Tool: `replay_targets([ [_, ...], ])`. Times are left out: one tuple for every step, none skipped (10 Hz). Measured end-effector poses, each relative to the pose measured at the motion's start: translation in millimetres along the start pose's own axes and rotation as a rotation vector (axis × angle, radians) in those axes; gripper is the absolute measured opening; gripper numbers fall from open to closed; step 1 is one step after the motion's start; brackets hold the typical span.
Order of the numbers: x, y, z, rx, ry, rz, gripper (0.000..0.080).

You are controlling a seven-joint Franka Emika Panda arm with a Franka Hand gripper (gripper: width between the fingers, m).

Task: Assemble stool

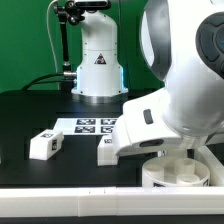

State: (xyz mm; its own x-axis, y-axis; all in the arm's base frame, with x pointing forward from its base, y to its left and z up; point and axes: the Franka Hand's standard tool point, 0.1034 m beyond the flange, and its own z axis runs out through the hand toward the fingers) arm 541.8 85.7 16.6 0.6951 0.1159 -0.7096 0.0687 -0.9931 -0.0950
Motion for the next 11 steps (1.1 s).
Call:
replay_targets([
  [1.6,-1.1,2.2,-0.001,0.005,0.0,0.0648],
  [2.8,-1.9,4.5,-0.012,0.008,0.01,0.0648],
  [2.9,-1.5,4.3,-0.022,0.009,0.009,0.0648],
  [2.9,-1.2,4.7,-0.021,0.008,0.008,0.0648],
  [3.1,-1.0,5.6,-0.021,0.007,0.004,0.0648],
  [3.0,-1.1,6.9,-0.021,0.005,0.004,0.0547],
  [3.2,-1.0,7.6,-0.021,0.003,0.004,0.0412],
  [3.1,-1.0,7.6,-0.02,0.003,0.004,0.0412],
  [3.1,-1.1,7.6,-0.02,0.003,0.004,0.0337],
  [3.0,-1.1,7.4,-0.019,0.004,0.004,0.0337],
  [2.7,-1.4,6.2,-0.018,0.006,0.004,0.0337],
])
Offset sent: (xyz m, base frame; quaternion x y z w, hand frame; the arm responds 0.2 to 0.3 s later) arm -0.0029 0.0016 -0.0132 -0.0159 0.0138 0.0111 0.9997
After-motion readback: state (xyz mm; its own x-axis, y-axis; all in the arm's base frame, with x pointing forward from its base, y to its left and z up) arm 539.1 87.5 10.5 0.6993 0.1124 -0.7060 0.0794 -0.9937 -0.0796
